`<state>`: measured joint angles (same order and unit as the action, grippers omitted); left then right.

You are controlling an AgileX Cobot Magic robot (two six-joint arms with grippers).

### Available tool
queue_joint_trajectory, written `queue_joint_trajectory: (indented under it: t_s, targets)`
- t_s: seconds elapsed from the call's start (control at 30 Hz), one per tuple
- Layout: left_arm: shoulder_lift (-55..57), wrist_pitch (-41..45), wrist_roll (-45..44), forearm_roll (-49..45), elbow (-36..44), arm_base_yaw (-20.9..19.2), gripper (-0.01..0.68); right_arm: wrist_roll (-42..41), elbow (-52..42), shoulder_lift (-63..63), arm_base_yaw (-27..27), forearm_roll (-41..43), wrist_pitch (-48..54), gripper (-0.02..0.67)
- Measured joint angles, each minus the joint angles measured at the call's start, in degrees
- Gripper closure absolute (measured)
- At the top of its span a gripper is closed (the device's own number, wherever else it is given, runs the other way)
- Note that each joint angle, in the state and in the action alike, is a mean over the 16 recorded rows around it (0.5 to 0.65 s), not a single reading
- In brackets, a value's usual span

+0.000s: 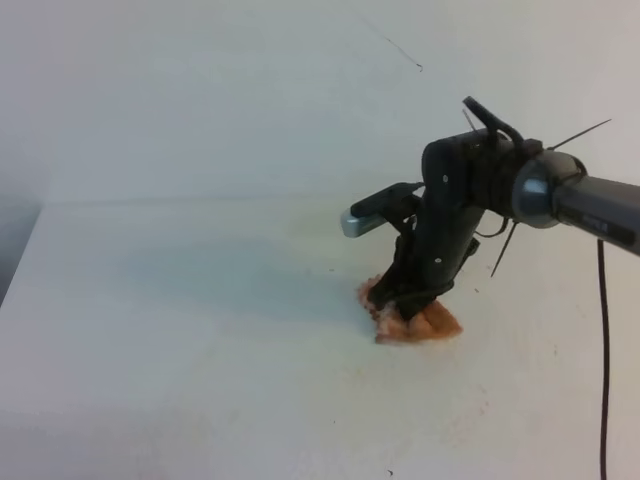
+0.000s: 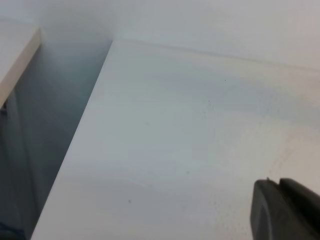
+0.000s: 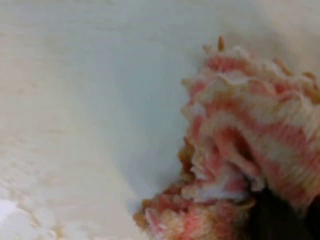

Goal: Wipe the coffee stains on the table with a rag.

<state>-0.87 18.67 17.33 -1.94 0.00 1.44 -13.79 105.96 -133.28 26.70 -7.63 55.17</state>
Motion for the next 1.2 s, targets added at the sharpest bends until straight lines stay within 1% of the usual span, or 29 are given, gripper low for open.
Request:
queue_joint_trajectory:
  t_s: [0.13,0.27,0.5,0.67,0.83,0.9,0.97,1.2]
  targets:
    - [0.0,0.0,0.0,0.0,0.0,0.0,0.674,1.0,-0.3,0.3,-3.5,2.2,2.0,0.62]
    - [-0.2,0.0,0.0,0.0,0.0,0.0,0.674,1.3,-2.2,1.6,-8.3,2.8,3.1,0.62]
    - [-0.2,0.0,0.0,0.0,0.0,0.0,0.674,-1.0,-10.1,6.8,-16.1,-0.2,0.2,0.62]
    - [-0.3,0.0,0.0,0.0,0.0,0.0,0.674,-3.9,-16.4,10.9,-19.1,-3.7,-3.1,0.62]
    - [0.0,0.0,0.0,0.0,0.0,0.0,0.674,-6.8,-20.3,14.0,-20.1,-7.0,-4.9,0.609]
    - [-0.1,0.0,0.0,0.0,0.0,0.0,0.674,-7.6,-21.0,14.9,-20.2,-8.0,-4.9,0.591]
    - [0.0,0.0,0.0,0.0,0.0,0.0,0.674,-8.0,-21.2,15.6,-20.2,-8.7,-4.6,0.558]
    - [-0.2,0.0,0.0,0.0,0.0,0.0,0.674,-8.3,-21.2,18.8,-20.4,-10.4,-2.7,0.395]
